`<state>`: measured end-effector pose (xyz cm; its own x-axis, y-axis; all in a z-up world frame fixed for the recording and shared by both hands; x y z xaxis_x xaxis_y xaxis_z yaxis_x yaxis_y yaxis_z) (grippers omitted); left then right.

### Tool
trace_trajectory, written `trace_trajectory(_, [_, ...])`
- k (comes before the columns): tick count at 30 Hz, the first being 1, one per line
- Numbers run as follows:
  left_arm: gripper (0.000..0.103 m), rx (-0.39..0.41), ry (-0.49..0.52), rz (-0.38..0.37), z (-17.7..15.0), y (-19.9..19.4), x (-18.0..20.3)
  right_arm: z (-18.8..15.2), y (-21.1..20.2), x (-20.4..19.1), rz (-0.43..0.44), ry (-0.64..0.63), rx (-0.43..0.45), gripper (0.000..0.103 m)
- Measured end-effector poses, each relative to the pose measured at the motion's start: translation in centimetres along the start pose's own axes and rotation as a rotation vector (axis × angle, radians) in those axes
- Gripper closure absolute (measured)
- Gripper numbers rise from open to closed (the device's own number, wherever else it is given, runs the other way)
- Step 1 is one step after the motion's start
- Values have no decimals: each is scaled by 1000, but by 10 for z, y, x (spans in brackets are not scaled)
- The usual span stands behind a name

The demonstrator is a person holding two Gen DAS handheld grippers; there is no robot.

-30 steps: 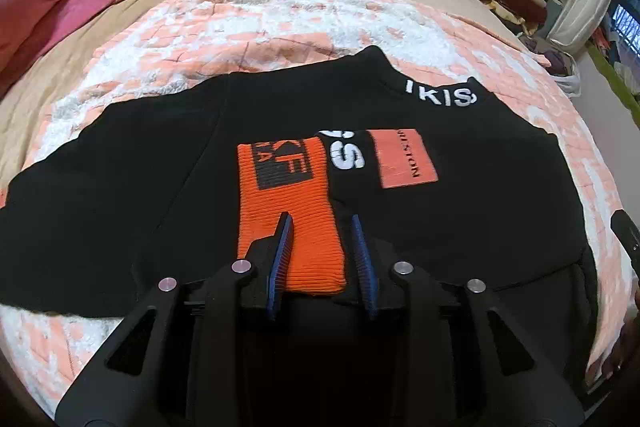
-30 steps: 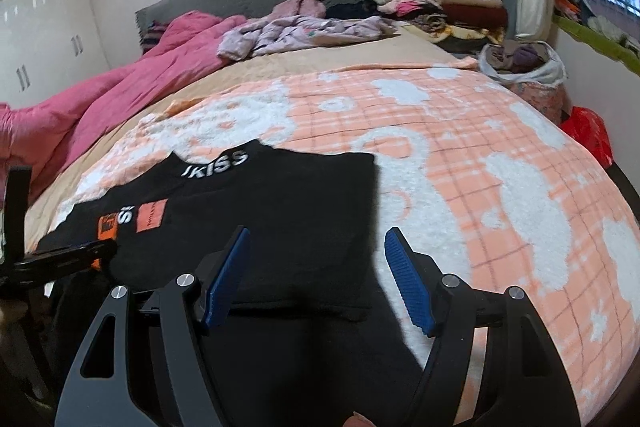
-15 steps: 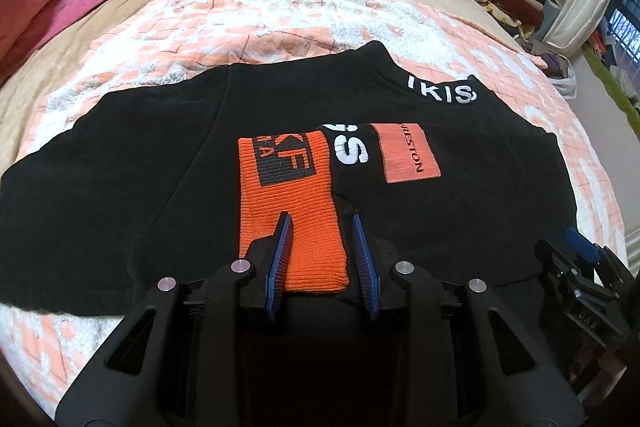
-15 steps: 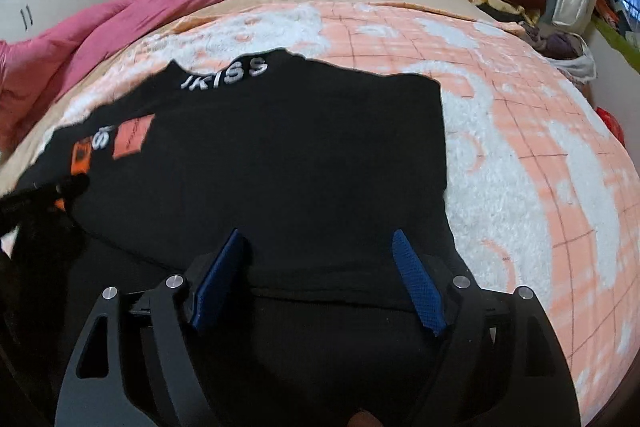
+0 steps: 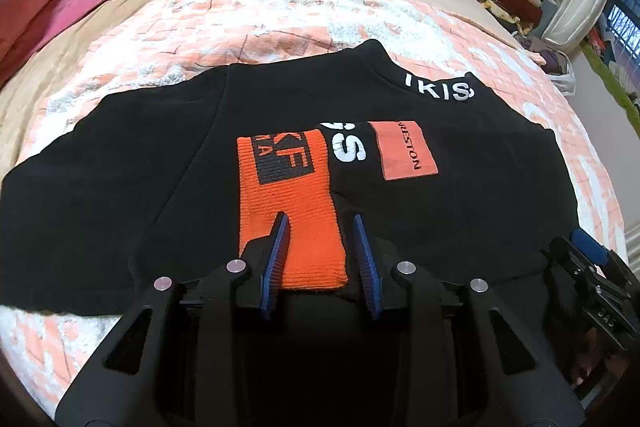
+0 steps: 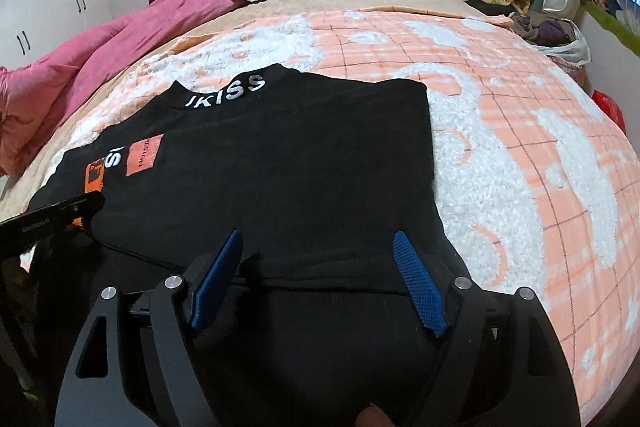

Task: Fold small clothes
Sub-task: 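Move the left tool toward the other sleeve's orange cuff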

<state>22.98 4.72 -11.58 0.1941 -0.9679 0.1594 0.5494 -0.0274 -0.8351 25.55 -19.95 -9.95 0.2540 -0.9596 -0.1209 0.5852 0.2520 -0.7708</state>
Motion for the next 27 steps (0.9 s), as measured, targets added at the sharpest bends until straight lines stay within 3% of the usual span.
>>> trace_trajectory(9, [63,13,0,12,-1,-11,-4,2,-13,-4,-3,8,24,18])
trace_trajectory(18, [40,40,-4,41,1,-31,-15,8,-30,-15,-9,0,54,7])
trace_trajectory(20, [32,52,-7,45,3,-36,-17,9,-34,-17,-8,-1,62,6])
trace_trajectory(27, [19,97,19,54,8,-55,-21,14,-49,-18,-15,20,105,6])
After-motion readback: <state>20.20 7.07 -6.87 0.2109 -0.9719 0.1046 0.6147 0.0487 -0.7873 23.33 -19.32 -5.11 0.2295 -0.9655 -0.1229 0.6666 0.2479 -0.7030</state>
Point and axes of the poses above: each gripper's, at about its wrist camera, not at the fingertips, and y roughly the way its jaws point, x to its right, z to its top, the point moved 9 cm from there along y, roughly the way its jaws point, and after that the axes turned 1 degree about -y, right-handed, at the moved point
